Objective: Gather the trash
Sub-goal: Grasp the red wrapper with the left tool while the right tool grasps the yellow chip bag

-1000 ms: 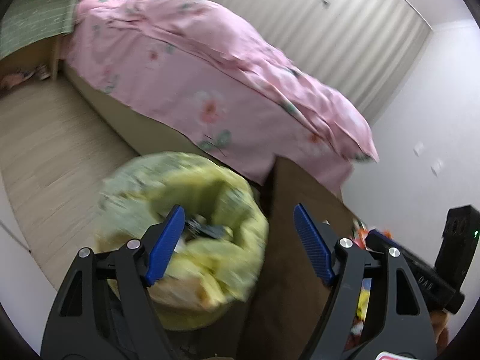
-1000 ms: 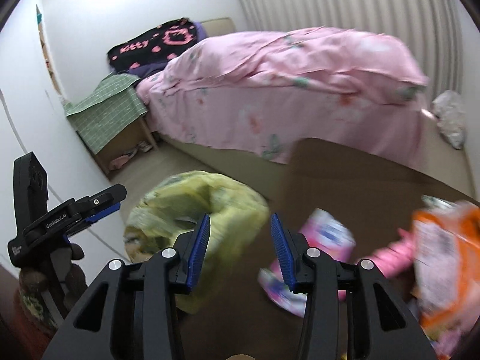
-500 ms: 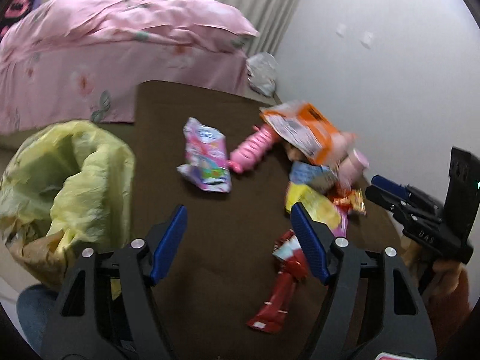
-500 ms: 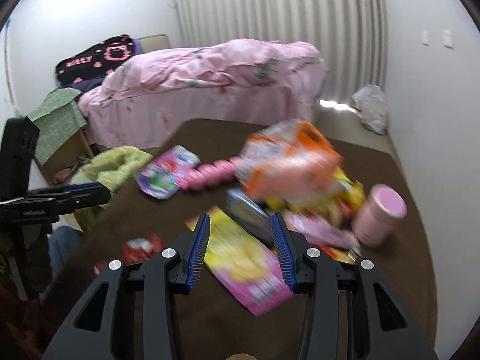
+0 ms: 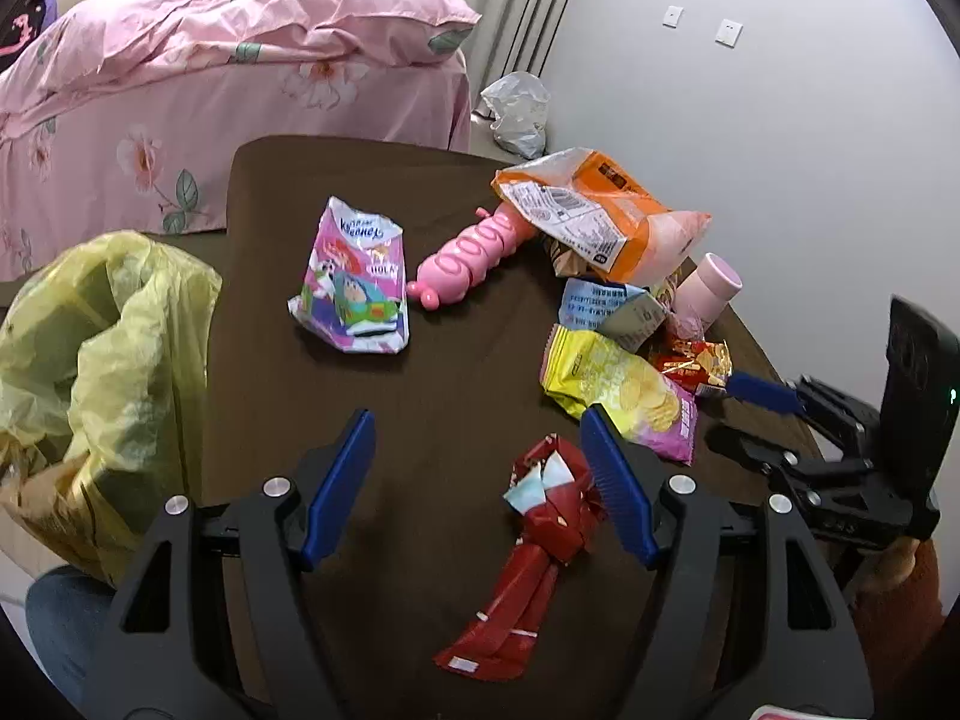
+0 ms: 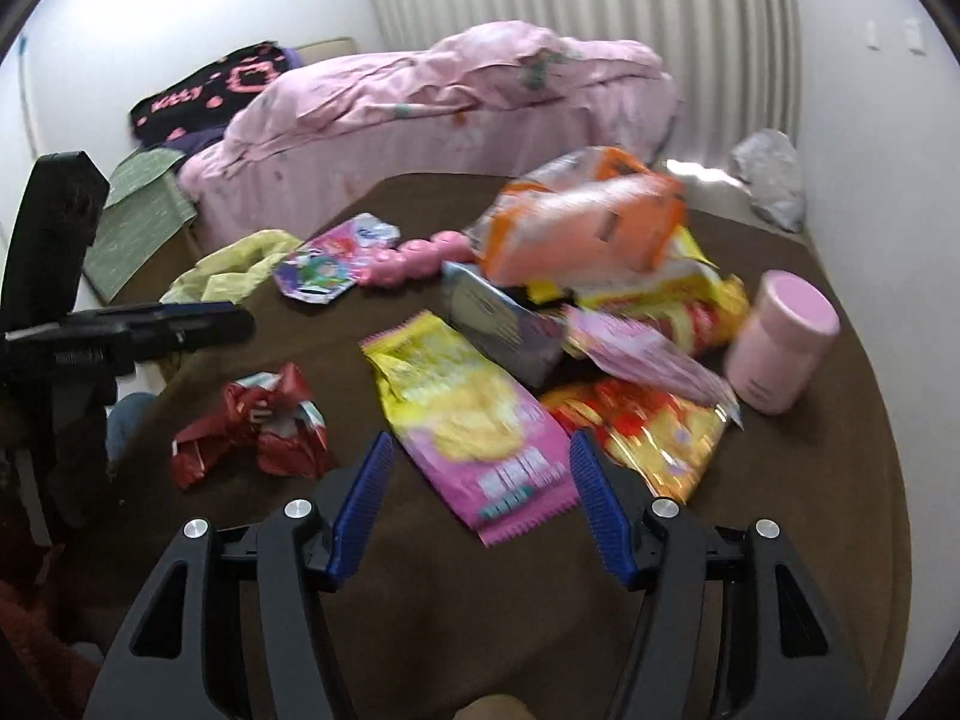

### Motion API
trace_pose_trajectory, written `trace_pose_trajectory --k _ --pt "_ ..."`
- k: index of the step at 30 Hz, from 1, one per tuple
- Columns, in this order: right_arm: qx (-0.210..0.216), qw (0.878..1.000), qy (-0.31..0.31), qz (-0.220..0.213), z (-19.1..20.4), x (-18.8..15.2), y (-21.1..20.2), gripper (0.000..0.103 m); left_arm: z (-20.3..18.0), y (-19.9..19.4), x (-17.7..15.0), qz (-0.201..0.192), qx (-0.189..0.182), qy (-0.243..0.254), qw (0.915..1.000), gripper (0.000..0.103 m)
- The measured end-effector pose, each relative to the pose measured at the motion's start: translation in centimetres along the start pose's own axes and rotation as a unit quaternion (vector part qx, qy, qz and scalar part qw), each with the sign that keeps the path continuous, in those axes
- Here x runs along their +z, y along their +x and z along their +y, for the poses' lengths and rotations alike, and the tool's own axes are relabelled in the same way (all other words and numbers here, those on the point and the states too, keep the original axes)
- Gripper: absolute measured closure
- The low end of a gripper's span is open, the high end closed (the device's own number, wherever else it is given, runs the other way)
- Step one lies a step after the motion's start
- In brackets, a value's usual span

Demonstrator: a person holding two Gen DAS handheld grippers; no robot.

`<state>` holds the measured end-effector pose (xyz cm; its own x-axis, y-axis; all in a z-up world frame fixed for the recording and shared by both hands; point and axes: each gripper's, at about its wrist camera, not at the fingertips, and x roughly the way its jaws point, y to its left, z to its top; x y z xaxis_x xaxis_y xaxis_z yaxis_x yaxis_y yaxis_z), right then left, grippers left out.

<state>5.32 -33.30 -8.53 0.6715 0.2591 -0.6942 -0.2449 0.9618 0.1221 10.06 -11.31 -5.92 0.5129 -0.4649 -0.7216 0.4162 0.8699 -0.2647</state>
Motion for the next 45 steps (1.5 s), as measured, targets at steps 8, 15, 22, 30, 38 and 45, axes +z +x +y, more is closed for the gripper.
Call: trace_pose_trajectory --k 8,15,22,30,38,45 --pt "0.026 0.997 0.055 0.057 -2.0 0.6 4.7 0.045 0.6 -0.9 -0.2 -0.008 0.001 -0.007 0.9999 0.036" --pt "0.044 0.995 0.052 0.073 0.5 -1.9 2.5 0.045 1.2 -0.8 -0.7 0.001 -0.011 -0.016 0.9998 0.036" --pt "0.006 0.998 0.024 0.056 2.2 -4.1 1.0 0.044 0.3 -1.2 -1.7 0.006 -0.017 0.005 0.9998 0.036" --pt "0.003 0.998 0.040 0.047 1.3 -4.6 0.2 0.061 0.4 -1.8 -2.7 0.014 -0.020 0.010 0.9996 0.036" --pt "-0.015 0.996 0.082 0.015 -0.3 -4.4 -1.3 0.067 -2.3 -0.8 -3.2 0.026 -0.038 0.068 0.9967 0.043" --pt "-0.043 0.996 0.077 0.015 -0.4 -4.6 -1.0 0.067 -4.2 1.6 -2.2 0.049 0.014 0.120 0.9915 0.059"
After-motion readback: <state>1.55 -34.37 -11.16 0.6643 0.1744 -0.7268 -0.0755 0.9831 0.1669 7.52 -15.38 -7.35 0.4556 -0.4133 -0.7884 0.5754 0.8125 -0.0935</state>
